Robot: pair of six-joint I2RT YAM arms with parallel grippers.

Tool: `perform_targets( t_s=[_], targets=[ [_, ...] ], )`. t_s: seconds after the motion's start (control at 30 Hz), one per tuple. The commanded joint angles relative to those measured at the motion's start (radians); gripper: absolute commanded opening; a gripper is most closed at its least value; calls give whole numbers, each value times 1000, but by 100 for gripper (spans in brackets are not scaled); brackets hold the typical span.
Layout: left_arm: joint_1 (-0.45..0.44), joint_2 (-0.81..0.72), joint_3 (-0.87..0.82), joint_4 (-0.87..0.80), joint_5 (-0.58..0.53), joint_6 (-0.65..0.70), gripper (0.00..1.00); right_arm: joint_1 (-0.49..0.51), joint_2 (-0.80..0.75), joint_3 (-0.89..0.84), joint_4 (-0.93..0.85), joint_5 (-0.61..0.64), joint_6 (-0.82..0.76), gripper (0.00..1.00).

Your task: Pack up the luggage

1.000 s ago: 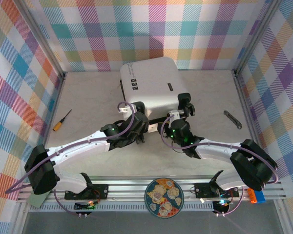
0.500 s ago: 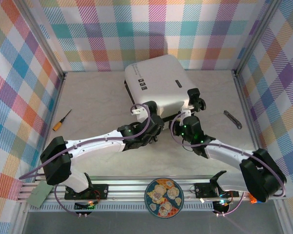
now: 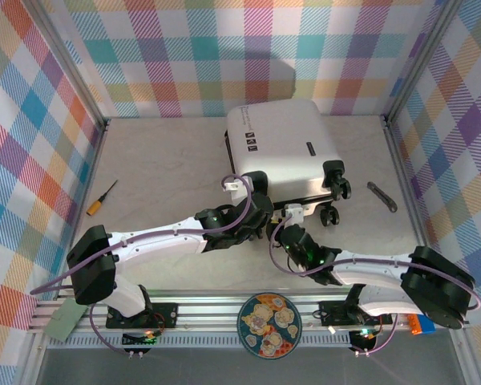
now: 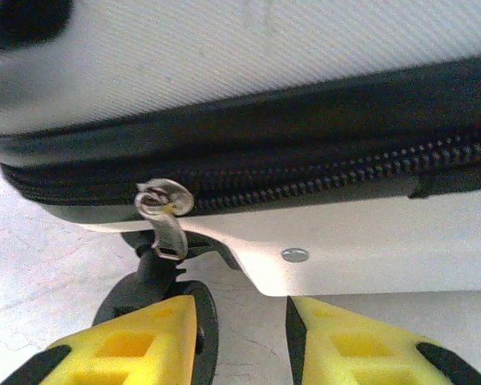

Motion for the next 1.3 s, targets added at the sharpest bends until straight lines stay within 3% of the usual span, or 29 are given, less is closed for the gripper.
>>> perform_targets(
  t_s=[0.0,0.33,0.53,0.67,0.8,1.03,1.27],
  targets=[
    [-28,-27,62,126,31,80,2,12,31,29,50,86,50,37],
    [-28,-24,65,121,33,81,4,14,78,68,90,69,54,46],
    [-27,-40,57,116,25,82,14,14,131,94,118,69,57,50],
    [-26,-50,51,125,33,85,13,12,189,122,120,98,77,49],
    [-26,-53,47,129,46,86,12,-3,209,133,108,146,83,42],
    [-26,-66,38,126,29,88,12,-59,165,109,74,144,10,17],
    [-24,-67,38,121,18,95,13,-85,56,57,15,71,-64,6]
  ],
)
